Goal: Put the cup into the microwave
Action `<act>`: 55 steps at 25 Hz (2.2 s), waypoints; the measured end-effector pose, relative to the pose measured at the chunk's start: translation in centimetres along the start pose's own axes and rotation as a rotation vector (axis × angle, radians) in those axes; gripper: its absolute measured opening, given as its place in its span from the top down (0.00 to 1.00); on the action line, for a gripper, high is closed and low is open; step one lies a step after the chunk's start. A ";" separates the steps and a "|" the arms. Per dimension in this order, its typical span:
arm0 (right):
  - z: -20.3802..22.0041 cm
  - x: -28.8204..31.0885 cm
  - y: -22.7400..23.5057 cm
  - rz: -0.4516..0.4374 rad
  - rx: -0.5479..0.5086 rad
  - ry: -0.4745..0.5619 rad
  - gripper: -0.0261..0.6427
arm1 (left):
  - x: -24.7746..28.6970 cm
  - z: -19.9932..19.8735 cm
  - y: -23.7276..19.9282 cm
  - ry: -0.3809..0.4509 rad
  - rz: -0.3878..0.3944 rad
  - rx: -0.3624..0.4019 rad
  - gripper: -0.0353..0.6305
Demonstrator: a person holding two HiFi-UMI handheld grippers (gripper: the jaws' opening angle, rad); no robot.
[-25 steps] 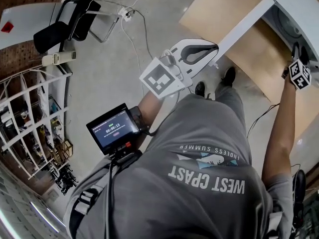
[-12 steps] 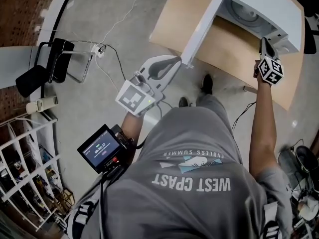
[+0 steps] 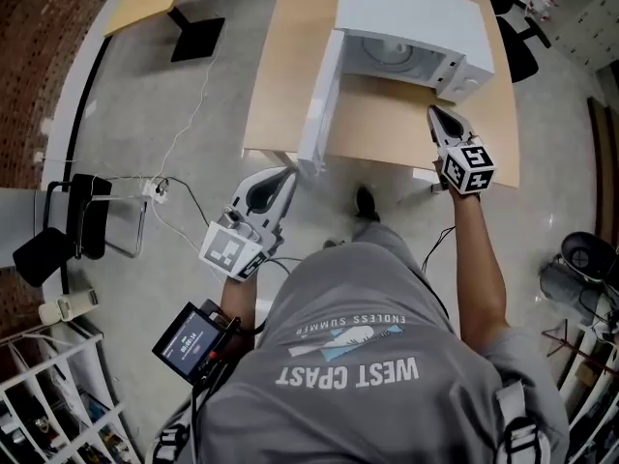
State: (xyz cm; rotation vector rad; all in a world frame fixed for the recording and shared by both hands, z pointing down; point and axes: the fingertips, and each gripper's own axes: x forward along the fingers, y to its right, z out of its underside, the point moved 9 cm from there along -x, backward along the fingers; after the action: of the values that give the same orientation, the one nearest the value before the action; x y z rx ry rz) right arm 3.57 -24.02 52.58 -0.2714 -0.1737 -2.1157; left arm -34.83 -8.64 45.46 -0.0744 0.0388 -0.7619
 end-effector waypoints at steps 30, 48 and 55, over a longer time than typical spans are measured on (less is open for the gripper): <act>-4.8 -41.1 -5.5 0.078 -0.068 0.161 0.93 | 6.5 1.7 24.0 -0.082 0.346 -0.015 0.92; 2.4 -71.3 -8.7 0.234 -0.048 0.182 0.93 | 6.0 4.0 53.0 -0.195 0.580 0.077 0.92; 5.1 -66.9 -8.6 0.125 -0.002 0.151 0.93 | 5.2 5.1 51.0 -0.116 0.536 0.077 0.92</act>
State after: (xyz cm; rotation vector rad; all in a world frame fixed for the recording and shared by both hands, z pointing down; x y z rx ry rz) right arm 31.28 36.31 39.85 -0.1195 -0.0636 -2.0028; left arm 4.33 24.84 46.31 -0.0321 -0.0785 -0.2219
